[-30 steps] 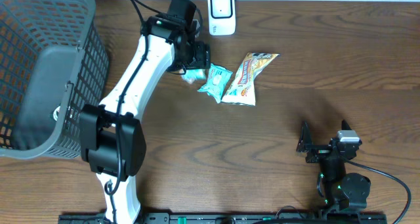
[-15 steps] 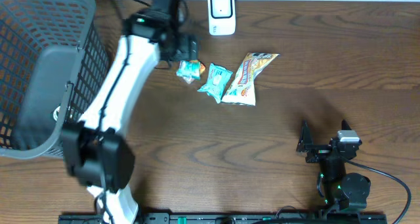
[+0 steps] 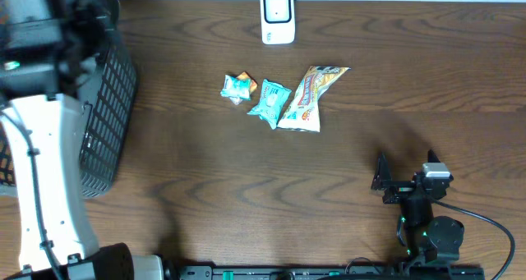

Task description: Scan the item barcode

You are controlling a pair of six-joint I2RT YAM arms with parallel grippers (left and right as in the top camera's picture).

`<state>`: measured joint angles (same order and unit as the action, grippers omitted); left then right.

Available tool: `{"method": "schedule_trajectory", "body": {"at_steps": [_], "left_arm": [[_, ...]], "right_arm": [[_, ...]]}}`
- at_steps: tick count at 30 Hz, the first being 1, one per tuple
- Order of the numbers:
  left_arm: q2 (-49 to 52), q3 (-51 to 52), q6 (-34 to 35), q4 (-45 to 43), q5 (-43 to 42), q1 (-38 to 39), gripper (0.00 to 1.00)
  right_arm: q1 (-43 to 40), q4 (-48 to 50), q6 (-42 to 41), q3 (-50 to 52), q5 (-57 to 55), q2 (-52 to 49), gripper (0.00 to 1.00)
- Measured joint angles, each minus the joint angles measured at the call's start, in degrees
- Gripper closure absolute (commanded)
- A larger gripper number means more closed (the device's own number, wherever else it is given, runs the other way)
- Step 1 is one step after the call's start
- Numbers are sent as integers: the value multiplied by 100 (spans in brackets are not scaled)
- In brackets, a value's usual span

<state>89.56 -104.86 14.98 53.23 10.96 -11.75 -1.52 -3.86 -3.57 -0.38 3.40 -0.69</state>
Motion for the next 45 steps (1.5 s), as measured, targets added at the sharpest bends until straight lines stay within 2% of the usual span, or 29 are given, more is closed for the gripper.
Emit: {"method": "schedule_trajectory", "body": {"at_steps": [5,10,23,45], "left_arm": [[59,39,938,514,142,-1172,2],[157,186,1384,839,140,-1683,2],[1261,605,1519,933,-9,-1681,2],[3021,726,1174,1051,-225,-1670,2]], "right_arm": [[0,2,0,0,-2,0,1],[0,2,0,0,-2,0,1],[0,0,0,0,-2,0,1],[0,2,0,0,-2,0,1]]}}
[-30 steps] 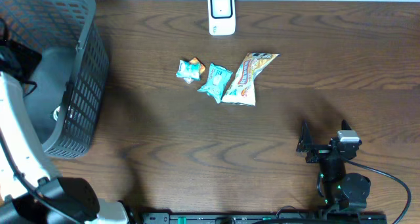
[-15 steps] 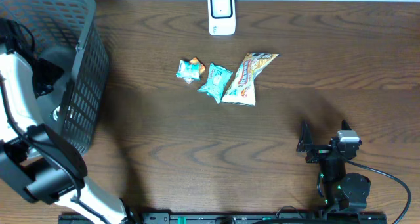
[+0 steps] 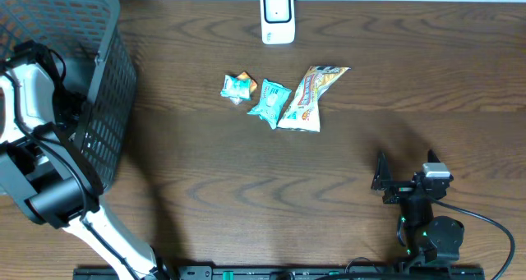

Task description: Scan the item barcode

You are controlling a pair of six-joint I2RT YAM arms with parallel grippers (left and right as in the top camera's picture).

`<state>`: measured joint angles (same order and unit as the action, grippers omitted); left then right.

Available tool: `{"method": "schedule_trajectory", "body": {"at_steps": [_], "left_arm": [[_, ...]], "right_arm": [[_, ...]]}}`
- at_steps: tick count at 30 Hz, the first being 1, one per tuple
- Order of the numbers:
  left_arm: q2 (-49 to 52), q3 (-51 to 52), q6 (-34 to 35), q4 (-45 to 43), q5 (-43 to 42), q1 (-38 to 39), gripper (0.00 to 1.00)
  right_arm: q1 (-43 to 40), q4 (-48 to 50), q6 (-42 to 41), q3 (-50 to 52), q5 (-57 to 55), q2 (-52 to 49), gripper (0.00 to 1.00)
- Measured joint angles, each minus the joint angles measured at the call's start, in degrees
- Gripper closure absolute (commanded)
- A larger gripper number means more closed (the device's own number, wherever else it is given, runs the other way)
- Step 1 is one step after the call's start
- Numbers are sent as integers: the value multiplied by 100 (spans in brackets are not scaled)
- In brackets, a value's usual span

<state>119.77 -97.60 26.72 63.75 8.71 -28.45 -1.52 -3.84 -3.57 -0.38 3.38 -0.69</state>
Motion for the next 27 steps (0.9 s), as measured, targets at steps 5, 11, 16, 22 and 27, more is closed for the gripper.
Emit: {"method": "schedule_trajectory", "body": {"at_steps": [5,11,16,22,27], "left_arm": [[0,101,-15,-153,-52,-7,2],[0,448,-17,-444,-90,-28,2],[2,662,-17,-702,-101,-44,2],[-28,739,-17,-881,-144,-107,2],[-63,813,-46,-960,-256,-153,2]], "right_arm": [[0,0,0,0,0,0,1],[0,0,0,0,2,0,1],[0,0,0,0,2,0,1],[0,0,0,0,0,0,1],[0,0,0,0,0,0,1]]}}
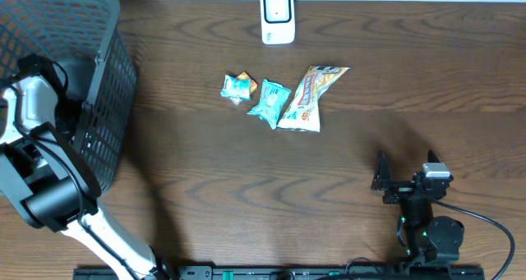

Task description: Scan the item barcode

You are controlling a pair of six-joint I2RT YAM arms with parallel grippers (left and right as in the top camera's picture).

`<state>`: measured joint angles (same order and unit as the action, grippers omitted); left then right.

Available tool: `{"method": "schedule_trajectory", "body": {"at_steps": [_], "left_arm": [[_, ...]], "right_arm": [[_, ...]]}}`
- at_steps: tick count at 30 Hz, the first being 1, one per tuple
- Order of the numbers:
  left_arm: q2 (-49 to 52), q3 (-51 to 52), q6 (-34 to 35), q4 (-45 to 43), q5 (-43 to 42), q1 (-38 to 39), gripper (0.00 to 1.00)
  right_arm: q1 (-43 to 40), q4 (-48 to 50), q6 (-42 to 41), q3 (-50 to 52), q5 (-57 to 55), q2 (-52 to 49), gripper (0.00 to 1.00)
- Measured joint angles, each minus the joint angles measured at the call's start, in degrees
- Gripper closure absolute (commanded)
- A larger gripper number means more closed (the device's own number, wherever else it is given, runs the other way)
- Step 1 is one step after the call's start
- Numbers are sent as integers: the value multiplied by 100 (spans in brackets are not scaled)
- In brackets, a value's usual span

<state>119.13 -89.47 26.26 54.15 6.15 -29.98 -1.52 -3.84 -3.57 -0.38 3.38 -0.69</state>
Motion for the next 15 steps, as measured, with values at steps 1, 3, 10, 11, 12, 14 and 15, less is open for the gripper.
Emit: {"method": "schedule_trajectory", "body": {"at_steps": [1,3,10,11,12,14,15], "left_arm": [[-9,17,-20,-35,-39,-9,2],[-42,96,-42,-153,-179,-37,2],[-149,289,-57,-341,-354,-42,8],[-149,293,-57,-348,-369,-42,9],[-149,295,-61,-348,-391,-39,12],[-149,299,-83,-348,-435,-39,18],[-149,304,-101,-345,-455,-39,18]], "right_arm": [[0,0,0,0,0,0,1],[0,0,0,0,0,0,1],[0,0,0,0,0,0,1],[0,0,0,0,0,0,1],[0,0,0,0,0,0,1],[0,0,0,0,0,0,1],[0,0,0,0,0,0,1]]}}
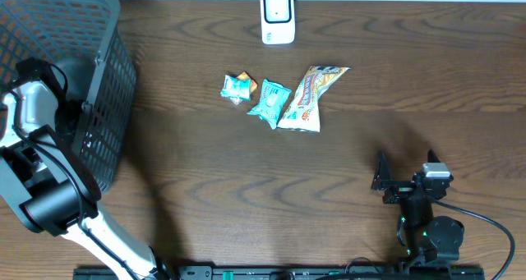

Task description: Scan the item barcode

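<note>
The white barcode scanner (278,16) stands at the table's far edge. Three snack packets lie in front of it: a small teal and orange one (238,87), a teal one (269,102) and a long yellow and red one (310,97). My left arm bends over the rim of the black mesh basket (103,107). Its left gripper (37,69) is down inside, a dark shape against the basket's floor, and its jaws do not show. My right gripper (380,177) rests near the front right, far from the packets, fingers together and holding nothing.
The basket fills the left side of the table, its tall wall between my left arm and the packets. A cable runs from the right arm's base (436,235) to the right edge. Bare wood lies between the packets and the right gripper.
My left arm has shifted very slightly toward the front inside the basket. The packets, the scanner and the right arm are where they were.
My left arm first hung high over the basket, hiding much of it. By 1.4 s ago it had dropped with its gripper inside the basket, and it has stayed there almost still. The packets, scanner and right arm have not moved.
</note>
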You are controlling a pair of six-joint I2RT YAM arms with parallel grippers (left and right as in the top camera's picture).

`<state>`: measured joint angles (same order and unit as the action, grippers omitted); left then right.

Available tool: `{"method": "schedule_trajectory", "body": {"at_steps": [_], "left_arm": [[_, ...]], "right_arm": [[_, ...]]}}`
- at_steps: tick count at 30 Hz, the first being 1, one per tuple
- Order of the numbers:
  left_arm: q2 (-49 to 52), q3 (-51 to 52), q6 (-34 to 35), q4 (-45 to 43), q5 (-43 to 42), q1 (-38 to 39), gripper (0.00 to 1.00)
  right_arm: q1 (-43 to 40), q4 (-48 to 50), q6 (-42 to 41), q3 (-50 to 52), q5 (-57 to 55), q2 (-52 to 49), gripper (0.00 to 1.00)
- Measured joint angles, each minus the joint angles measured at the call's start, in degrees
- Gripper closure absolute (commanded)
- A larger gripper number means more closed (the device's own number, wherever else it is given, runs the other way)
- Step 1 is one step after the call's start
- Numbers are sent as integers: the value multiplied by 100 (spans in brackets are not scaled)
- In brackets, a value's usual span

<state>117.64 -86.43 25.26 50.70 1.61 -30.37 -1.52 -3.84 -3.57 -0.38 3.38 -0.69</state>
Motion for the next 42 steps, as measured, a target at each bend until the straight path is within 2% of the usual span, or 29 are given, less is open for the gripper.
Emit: {"method": "schedule_trajectory", "body": {"at_steps": [16,23,33,37,42], "left_arm": [[-184,361,-129,-396,-26,4,17],[-184,354,-310,-426,-52,4,24],[-273,293,-374,87,-42,4,24],[-717,293,-424,136,-20,4,24],[-1976,258,-428,-31,-164,4,24]], "right_arm": [[0,0,0,0,2,0,1],[0,0,0,0,0,0,1],[0,0,0,0,0,0,1],[0,0,0,0,0,0,1],[0,-2,0,0,0,0,1]]}}
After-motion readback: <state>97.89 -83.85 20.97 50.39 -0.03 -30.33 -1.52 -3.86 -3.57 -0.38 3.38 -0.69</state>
